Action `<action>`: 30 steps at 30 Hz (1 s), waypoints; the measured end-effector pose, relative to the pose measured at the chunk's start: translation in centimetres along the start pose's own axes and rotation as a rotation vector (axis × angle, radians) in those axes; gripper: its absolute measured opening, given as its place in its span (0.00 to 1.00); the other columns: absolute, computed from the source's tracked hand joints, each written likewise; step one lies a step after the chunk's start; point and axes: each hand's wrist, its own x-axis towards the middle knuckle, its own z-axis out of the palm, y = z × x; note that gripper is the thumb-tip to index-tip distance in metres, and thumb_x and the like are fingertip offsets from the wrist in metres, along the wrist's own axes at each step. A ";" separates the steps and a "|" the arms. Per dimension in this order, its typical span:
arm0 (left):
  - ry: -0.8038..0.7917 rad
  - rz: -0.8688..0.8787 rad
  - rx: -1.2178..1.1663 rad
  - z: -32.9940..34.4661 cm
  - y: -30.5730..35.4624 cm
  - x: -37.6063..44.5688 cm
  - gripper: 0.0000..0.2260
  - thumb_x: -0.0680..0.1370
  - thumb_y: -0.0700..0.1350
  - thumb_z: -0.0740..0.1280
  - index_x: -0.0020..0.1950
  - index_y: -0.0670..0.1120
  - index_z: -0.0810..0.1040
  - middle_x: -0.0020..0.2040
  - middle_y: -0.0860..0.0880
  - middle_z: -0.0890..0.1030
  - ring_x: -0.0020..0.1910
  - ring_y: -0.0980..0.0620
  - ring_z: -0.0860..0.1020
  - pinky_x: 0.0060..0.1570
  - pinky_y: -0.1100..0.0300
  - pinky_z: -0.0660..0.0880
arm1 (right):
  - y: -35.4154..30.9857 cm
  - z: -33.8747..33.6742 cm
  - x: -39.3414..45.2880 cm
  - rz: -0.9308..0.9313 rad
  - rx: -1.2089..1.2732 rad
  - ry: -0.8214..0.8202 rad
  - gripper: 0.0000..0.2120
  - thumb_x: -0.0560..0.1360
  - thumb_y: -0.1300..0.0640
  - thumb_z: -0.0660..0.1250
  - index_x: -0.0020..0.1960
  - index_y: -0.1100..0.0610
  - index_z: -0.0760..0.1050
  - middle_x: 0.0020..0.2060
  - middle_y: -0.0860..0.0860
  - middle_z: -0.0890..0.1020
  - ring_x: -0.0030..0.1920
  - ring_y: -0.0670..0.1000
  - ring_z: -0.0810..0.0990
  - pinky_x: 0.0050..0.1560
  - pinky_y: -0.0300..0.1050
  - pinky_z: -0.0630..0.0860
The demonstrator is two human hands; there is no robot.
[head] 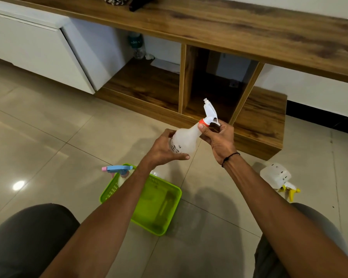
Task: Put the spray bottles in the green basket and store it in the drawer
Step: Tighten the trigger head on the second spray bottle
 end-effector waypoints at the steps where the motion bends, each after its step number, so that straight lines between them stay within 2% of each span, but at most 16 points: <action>1: 0.059 0.028 0.046 0.6 0.0 0.1 0.44 0.61 0.50 0.89 0.71 0.49 0.70 0.62 0.54 0.76 0.60 0.52 0.78 0.48 0.68 0.78 | 0.1 0.0 0.1 -0.004 0.001 0.006 0.16 0.73 0.65 0.77 0.58 0.53 0.81 0.61 0.63 0.83 0.64 0.63 0.83 0.62 0.64 0.82; 3: 0.121 0.060 0.101 1.0 -0.2 0.2 0.44 0.60 0.50 0.89 0.69 0.49 0.68 0.62 0.54 0.75 0.59 0.51 0.77 0.47 0.68 0.76 | 0.4 0.0 0.2 -0.008 -0.010 -0.007 0.17 0.73 0.65 0.78 0.59 0.54 0.81 0.58 0.57 0.85 0.64 0.61 0.83 0.61 0.61 0.84; 5: 0.074 0.049 0.125 0.4 -0.4 0.3 0.44 0.61 0.50 0.88 0.69 0.49 0.66 0.62 0.55 0.74 0.60 0.51 0.77 0.46 0.68 0.76 | 0.6 0.1 0.3 -0.012 -0.065 -0.053 0.19 0.72 0.65 0.78 0.62 0.59 0.81 0.54 0.51 0.85 0.63 0.60 0.84 0.58 0.59 0.85; 8: -0.122 0.009 0.100 -1.1 -0.7 0.2 0.43 0.63 0.54 0.87 0.71 0.54 0.66 0.61 0.59 0.75 0.60 0.54 0.78 0.46 0.69 0.78 | 0.5 -0.3 0.3 -0.019 -0.175 -0.140 0.21 0.71 0.64 0.80 0.63 0.65 0.81 0.53 0.53 0.86 0.60 0.60 0.86 0.55 0.59 0.86; 10: -0.141 0.013 0.108 -1.5 -0.9 0.1 0.41 0.63 0.55 0.87 0.70 0.56 0.70 0.61 0.58 0.78 0.61 0.52 0.79 0.48 0.67 0.78 | 0.1 -0.4 0.5 -0.035 -0.270 -0.185 0.21 0.71 0.62 0.81 0.62 0.65 0.82 0.52 0.53 0.87 0.57 0.58 0.87 0.53 0.59 0.87; 13: -0.006 0.033 0.142 -0.8 -1.0 -0.5 0.42 0.62 0.55 0.87 0.71 0.53 0.71 0.62 0.54 0.78 0.61 0.49 0.79 0.50 0.64 0.80 | -0.4 0.0 0.7 -0.160 -0.607 -0.177 0.24 0.71 0.53 0.81 0.63 0.62 0.82 0.54 0.53 0.86 0.54 0.54 0.87 0.49 0.51 0.88; 16: 0.142 0.042 0.110 0.6 -1.4 -1.3 0.43 0.61 0.54 0.88 0.69 0.52 0.68 0.61 0.55 0.77 0.59 0.50 0.79 0.47 0.70 0.75 | -0.2 0.8 0.1 -0.300 -0.844 -0.147 0.27 0.70 0.48 0.81 0.64 0.59 0.82 0.56 0.54 0.86 0.53 0.50 0.84 0.53 0.44 0.84; 17: 0.190 0.036 0.096 1.2 -1.5 -1.7 0.43 0.60 0.53 0.88 0.68 0.52 0.68 0.61 0.56 0.77 0.58 0.50 0.79 0.47 0.69 0.76 | -0.1 1.0 -0.2 -0.332 -0.874 -0.127 0.27 0.70 0.47 0.81 0.64 0.59 0.82 0.56 0.53 0.87 0.53 0.49 0.82 0.54 0.43 0.82; 20: 0.332 -0.020 0.054 2.8 -2.1 -3.3 0.44 0.59 0.52 0.88 0.68 0.52 0.67 0.62 0.53 0.80 0.59 0.48 0.81 0.54 0.55 0.82 | 0.7 1.7 -1.3 -0.345 -0.909 -0.100 0.24 0.69 0.46 0.82 0.60 0.57 0.84 0.53 0.52 0.87 0.52 0.49 0.82 0.55 0.48 0.83; 21: 0.384 -0.046 0.030 3.3 -2.5 -4.1 0.44 0.59 0.52 0.88 0.68 0.53 0.67 0.62 0.53 0.81 0.59 0.48 0.82 0.54 0.53 0.82 | 1.0 2.2 -1.7 -0.336 -0.919 -0.112 0.23 0.69 0.46 0.82 0.59 0.56 0.84 0.51 0.50 0.87 0.52 0.49 0.83 0.53 0.47 0.84; 22: 0.431 -0.070 -0.003 3.7 -2.9 -4.8 0.43 0.60 0.52 0.88 0.67 0.54 0.67 0.62 0.53 0.81 0.59 0.48 0.82 0.53 0.54 0.83 | 1.4 2.7 -2.2 -0.335 -0.930 -0.129 0.22 0.69 0.46 0.82 0.58 0.56 0.84 0.50 0.49 0.87 0.50 0.47 0.83 0.50 0.41 0.82; 23: 0.465 -0.086 -0.038 4.0 -3.3 -5.6 0.42 0.60 0.52 0.88 0.66 0.56 0.66 0.61 0.54 0.81 0.58 0.49 0.82 0.50 0.60 0.82 | 1.7 3.2 -2.6 -0.339 -0.939 -0.148 0.21 0.69 0.46 0.82 0.57 0.55 0.84 0.48 0.47 0.86 0.48 0.44 0.83 0.46 0.35 0.79; 24: 0.496 -0.097 -0.069 4.2 -3.8 -6.3 0.41 0.61 0.51 0.88 0.65 0.58 0.65 0.61 0.55 0.80 0.57 0.50 0.81 0.47 0.67 0.80 | 2.0 3.8 -3.0 -0.345 -0.945 -0.177 0.20 0.68 0.47 0.83 0.55 0.55 0.83 0.47 0.48 0.86 0.47 0.45 0.84 0.45 0.33 0.77; 26: 0.551 -0.108 -0.125 4.7 -4.7 -7.9 0.41 0.62 0.51 0.87 0.66 0.57 0.65 0.61 0.55 0.79 0.57 0.53 0.81 0.45 0.74 0.77 | 2.7 4.8 -3.6 -0.348 -0.960 -0.248 0.19 0.68 0.48 0.83 0.52 0.57 0.82 0.46 0.51 0.87 0.48 0.49 0.86 0.48 0.40 0.81; 28: 0.612 -0.126 -0.169 5.4 -5.2 -9.2 0.41 0.63 0.50 0.87 0.69 0.54 0.68 0.62 0.55 0.79 0.57 0.57 0.80 0.49 0.75 0.76 | 2.8 5.7 -4.1 -0.353 -0.969 -0.309 0.18 0.69 0.50 0.83 0.51 0.58 0.82 0.46 0.52 0.88 0.49 0.52 0.87 0.52 0.49 0.85; 30: 0.689 -0.154 -0.198 6.1 -5.4 -10.1 0.42 0.64 0.50 0.87 0.72 0.52 0.70 0.64 0.55 0.79 0.59 0.62 0.78 0.55 0.75 0.75 | 2.8 6.5 -4.3 -0.378 -0.982 -0.381 0.17 0.70 0.50 0.82 0.51 0.59 0.82 0.46 0.53 0.88 0.48 0.53 0.87 0.52 0.53 0.85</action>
